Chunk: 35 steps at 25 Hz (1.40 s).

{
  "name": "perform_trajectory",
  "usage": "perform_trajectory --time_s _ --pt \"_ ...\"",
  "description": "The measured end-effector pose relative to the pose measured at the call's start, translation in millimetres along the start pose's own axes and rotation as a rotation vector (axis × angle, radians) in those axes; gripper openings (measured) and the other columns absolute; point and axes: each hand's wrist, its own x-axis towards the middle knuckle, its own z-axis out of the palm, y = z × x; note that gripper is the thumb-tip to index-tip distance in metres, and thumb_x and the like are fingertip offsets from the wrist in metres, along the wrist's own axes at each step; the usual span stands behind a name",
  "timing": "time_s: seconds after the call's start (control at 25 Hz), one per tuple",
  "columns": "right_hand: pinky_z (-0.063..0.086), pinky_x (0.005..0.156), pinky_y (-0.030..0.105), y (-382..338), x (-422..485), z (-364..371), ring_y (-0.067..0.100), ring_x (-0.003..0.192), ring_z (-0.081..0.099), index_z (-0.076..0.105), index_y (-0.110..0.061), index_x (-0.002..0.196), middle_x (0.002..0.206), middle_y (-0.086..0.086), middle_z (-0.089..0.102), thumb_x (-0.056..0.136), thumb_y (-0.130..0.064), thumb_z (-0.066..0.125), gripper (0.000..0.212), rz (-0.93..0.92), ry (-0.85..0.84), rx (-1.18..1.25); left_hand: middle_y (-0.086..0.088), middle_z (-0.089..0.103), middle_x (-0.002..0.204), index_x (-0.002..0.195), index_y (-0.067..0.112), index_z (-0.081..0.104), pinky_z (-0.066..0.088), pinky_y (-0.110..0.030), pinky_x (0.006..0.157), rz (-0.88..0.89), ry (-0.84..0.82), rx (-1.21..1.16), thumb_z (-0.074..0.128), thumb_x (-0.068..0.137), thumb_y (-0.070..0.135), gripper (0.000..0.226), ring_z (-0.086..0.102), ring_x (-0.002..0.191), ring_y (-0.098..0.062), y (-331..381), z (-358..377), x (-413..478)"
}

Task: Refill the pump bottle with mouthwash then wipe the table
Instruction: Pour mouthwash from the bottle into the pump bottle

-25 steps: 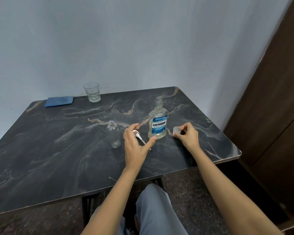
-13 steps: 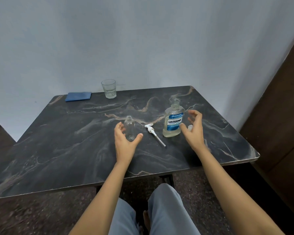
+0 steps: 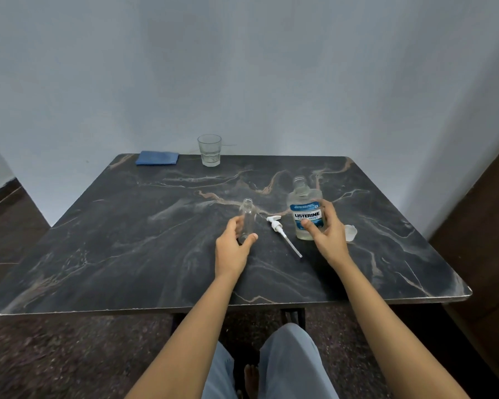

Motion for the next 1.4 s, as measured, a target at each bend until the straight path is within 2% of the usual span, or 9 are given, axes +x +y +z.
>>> perform_trajectory --time_s 0.08,0.16,0.24,0.48,0.68,0.8,1.4 --pt "0.052 0.091 0.031 -9.2 0.8 3.1 0.007 0.108 0.061 0.049 -0.045 0.118 0.113 -0.020 0.063 0.083 -0.013 0.069 0.051 -0.067 -0.058 -0.168 0.008 0.061 0.128 0.130 0.025 0.052 0.043 -0.027 0.102 -0.006 -0.006 0.007 0.074 0.083 0.021 0.052 0.056 0.119 -0.007 0.5 0.6 0.5" --pt "0.047 0.096 0.042 -15.3 2.4 8.1 0.015 0.111 0.058 0.050 -0.044 0.116 0.111 -0.023 0.060 0.081 -0.015 0.070 0.050 -0.112 -0.084 -0.350 0.007 0.061 0.128 0.131 0.025 0.052 0.044 -0.029 0.103 -0.004 0.001 0.017 0.075 0.082 0.022 0.053 0.056 0.119 -0.007 0.2 0.7 1.3" --pt "0.041 0.098 0.046 -19.9 3.1 11.3 0.017 0.107 0.055 0.049 -0.044 0.116 0.108 -0.024 0.059 0.080 -0.015 0.071 0.052 -0.133 -0.069 -0.449 0.007 0.061 0.129 0.131 0.024 0.052 0.045 -0.029 0.103 0.001 0.001 0.020 0.075 0.082 0.022 0.054 0.056 0.119 -0.007 0.9 0.7 1.9" --pt "0.027 0.092 0.032 -27.0 7.9 10.8 0.016 0.097 0.050 0.052 -0.041 0.117 0.104 -0.011 0.067 0.079 -0.016 0.070 0.050 -0.156 -0.018 -0.541 0.010 0.061 0.126 0.131 0.026 0.053 0.045 -0.032 0.105 0.005 -0.010 0.013 0.075 0.082 0.019 0.054 0.056 0.116 -0.005 3.5 1.1 0.4" --pt "0.030 0.096 0.038 -40.2 15.5 9.7 0.017 0.096 0.050 0.054 -0.036 0.122 0.104 -0.011 0.067 0.081 -0.021 0.069 0.046 -0.159 -0.074 -0.655 0.006 0.060 0.131 0.135 0.023 0.051 0.044 -0.033 0.106 0.008 -0.022 0.020 0.075 0.083 0.018 0.057 0.056 0.120 -0.008 5.1 0.4 -0.4" --pt "0.029 0.094 0.036 -46.5 15.0 12.8 0.016 0.094 0.050 0.054 -0.037 0.121 0.106 -0.015 0.066 0.081 -0.020 0.068 0.046 -0.176 -0.093 -0.716 0.005 0.060 0.131 0.136 0.024 0.050 0.044 -0.033 0.106 0.000 -0.025 0.019 0.074 0.083 0.017 0.058 0.056 0.120 -0.009 5.6 -0.2 -1.2" --pt "0.030 0.093 0.039 -72.8 19.7 5.3 0.023 0.101 0.050 0.052 -0.029 0.127 0.112 -0.002 0.065 0.084 -0.019 0.066 0.046 -0.182 -0.120 -0.930 0.005 0.059 0.133 0.139 0.025 0.049 0.043 -0.032 0.107 -0.009 -0.038 0.022 0.072 0.084 0.015 0.060 0.054 0.122 -0.009 7.9 -0.7 -2.1"
